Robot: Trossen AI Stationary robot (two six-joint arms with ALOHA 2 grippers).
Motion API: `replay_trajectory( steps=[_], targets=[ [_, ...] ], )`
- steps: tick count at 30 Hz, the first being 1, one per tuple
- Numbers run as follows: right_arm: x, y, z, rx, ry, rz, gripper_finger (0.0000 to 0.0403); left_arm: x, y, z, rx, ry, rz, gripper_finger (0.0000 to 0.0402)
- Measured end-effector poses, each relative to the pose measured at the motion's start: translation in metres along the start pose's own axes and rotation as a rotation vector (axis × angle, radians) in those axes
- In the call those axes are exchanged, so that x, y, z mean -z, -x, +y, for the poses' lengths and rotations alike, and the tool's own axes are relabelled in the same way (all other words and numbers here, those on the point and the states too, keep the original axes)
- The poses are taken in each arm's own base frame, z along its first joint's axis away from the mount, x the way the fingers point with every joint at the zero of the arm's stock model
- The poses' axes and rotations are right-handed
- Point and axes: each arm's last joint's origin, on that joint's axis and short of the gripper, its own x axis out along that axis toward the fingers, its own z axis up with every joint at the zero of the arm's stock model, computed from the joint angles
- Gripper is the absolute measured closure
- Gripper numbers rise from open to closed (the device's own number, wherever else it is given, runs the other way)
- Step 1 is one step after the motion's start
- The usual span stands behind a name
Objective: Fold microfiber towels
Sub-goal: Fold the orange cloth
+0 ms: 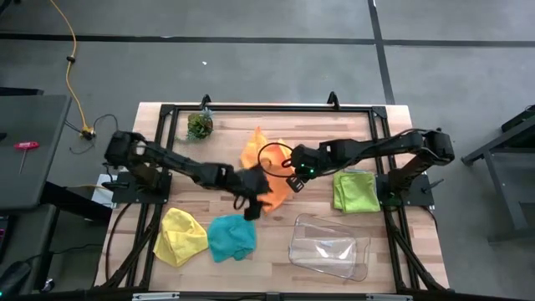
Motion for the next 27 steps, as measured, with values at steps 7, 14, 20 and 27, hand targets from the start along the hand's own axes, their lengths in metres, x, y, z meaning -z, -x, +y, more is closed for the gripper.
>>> replay_trajectory(
  steps=[7,14,20,27],
  targets=[
    [-0.001,0.000,0.001,-0.010,-0.001,-0.011,0.0403,0.020,-0.032,0.000,-0.079,0.036,0.099,0.0234],
    [-0.001,0.000,0.001,-0.009,-0.001,-0.012,0.0403,0.044,-0.032,0.007,-0.144,-0.039,0.332,0.0377],
    [0.000,0.000,-0.001,0.027,0.000,-0.016,0.0403,0.052,-0.001,0.017,-0.295,-0.134,0.548,0.0394],
    [0.006,0.001,-0.008,0.107,-0.005,0.034,0.0403,0.027,0.050,0.018,-0.422,-0.102,0.408,0.0400]
  ],
)
